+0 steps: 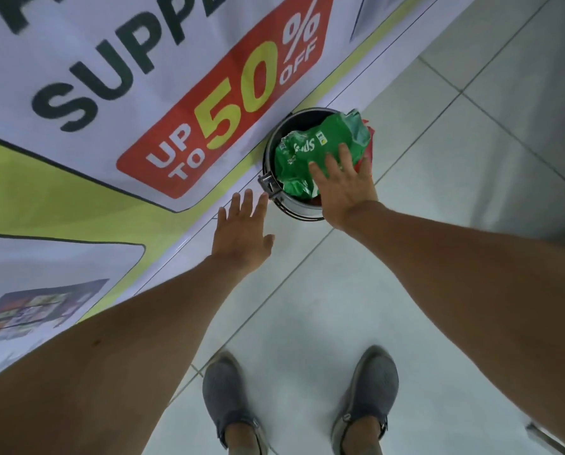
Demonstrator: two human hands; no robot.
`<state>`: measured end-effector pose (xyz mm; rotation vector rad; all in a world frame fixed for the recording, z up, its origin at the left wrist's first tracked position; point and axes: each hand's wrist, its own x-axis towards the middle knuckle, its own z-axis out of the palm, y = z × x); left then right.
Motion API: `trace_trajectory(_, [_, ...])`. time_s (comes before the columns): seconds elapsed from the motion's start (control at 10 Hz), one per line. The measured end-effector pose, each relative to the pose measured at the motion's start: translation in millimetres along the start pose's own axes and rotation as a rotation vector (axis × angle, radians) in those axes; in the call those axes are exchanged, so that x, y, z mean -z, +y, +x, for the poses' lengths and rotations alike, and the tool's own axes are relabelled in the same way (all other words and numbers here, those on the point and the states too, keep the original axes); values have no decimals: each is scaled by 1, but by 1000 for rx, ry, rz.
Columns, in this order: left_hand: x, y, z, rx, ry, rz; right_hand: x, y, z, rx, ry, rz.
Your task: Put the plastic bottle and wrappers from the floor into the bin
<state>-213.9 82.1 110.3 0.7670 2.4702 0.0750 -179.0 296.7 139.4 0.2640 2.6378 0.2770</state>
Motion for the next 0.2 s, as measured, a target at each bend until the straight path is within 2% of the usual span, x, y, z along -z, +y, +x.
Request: trace_trajectory(0.2, [106, 38, -36, -47, 191, -76, 78, 47, -63, -87, 236, 149])
